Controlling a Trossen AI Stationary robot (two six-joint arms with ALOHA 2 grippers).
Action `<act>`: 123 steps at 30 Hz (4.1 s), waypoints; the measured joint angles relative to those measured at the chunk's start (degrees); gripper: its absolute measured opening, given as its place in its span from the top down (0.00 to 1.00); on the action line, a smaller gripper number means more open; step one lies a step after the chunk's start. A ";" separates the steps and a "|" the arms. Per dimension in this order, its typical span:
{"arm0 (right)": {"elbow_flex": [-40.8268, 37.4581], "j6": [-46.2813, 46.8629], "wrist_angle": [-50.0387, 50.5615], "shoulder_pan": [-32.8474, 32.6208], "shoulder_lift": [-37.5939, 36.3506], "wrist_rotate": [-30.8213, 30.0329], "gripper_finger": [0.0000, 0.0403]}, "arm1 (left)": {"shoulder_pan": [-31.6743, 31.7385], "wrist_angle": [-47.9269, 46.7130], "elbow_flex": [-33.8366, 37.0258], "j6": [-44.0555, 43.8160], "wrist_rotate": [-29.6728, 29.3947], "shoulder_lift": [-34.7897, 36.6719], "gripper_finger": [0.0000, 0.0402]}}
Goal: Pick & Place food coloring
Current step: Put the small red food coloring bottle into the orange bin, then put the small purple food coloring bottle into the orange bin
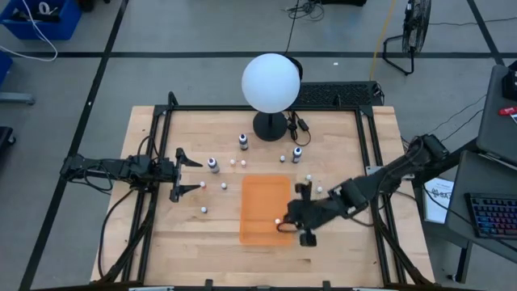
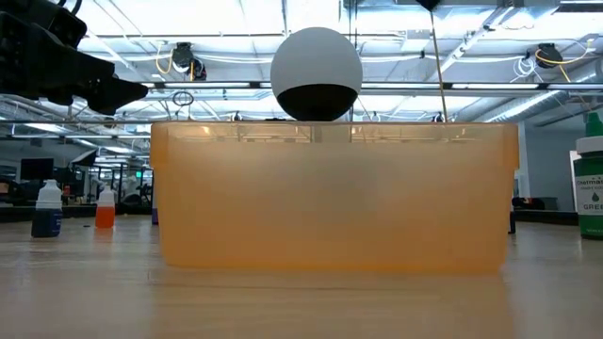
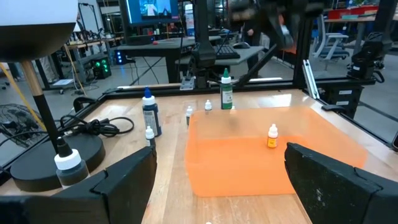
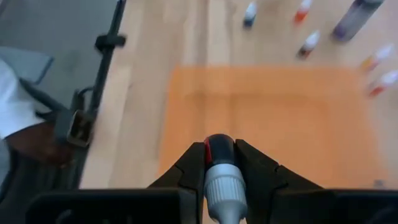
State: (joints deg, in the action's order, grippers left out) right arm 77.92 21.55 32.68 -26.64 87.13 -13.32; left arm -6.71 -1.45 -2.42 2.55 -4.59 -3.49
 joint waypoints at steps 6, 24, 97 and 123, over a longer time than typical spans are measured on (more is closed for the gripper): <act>14.12 -7.07 10.22 6.25 5.61 1.56 0.86 | 0.01 0.27 0.02 0.00 0.02 0.00 0.12; 26.28 -13.89 32.63 20.07 31.18 6.12 0.86 | 0.01 0.42 0.00 0.00 0.02 0.00 0.12; 12.46 12.26 38.22 10.70 14.62 12.09 0.61 | -0.01 0.44 0.00 0.00 0.00 0.02 0.13; -3.36 10.82 27.95 11.70 14.45 11.97 0.50 | 0.01 0.42 0.00 0.00 0.02 0.00 0.12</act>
State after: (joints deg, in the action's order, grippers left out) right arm 74.56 32.37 60.63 -14.94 101.58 -1.34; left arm -6.70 -1.04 -2.42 2.55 -4.58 -3.49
